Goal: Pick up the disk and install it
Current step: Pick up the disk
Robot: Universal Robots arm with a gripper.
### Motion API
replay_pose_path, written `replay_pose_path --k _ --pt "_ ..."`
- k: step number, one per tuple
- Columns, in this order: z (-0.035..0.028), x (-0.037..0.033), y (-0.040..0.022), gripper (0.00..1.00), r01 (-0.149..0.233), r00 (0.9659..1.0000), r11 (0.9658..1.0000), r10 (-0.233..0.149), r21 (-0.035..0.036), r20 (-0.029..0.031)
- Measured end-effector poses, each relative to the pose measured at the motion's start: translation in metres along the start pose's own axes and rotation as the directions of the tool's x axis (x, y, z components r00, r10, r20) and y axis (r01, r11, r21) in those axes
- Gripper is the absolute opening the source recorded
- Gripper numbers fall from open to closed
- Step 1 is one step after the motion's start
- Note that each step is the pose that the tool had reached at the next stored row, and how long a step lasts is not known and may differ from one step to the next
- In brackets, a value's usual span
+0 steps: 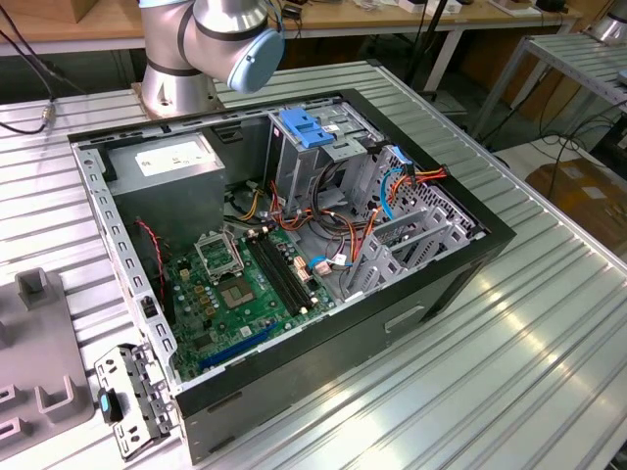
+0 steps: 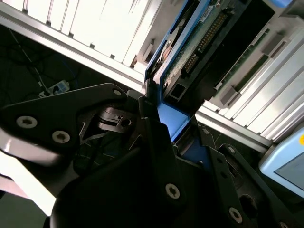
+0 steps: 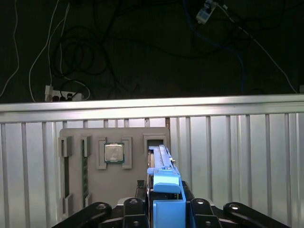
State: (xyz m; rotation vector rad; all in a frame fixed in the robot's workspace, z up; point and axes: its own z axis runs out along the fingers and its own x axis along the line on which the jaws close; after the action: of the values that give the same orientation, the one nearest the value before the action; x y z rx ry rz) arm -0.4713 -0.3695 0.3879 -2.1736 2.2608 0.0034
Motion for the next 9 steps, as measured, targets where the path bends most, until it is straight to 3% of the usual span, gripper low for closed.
replay_pose_path --k 9 --pt "-0.0117 -0.0001 0.0000 0.37 0.000 1.0000 1.0000 0.000 -0.0017 -0.0001"
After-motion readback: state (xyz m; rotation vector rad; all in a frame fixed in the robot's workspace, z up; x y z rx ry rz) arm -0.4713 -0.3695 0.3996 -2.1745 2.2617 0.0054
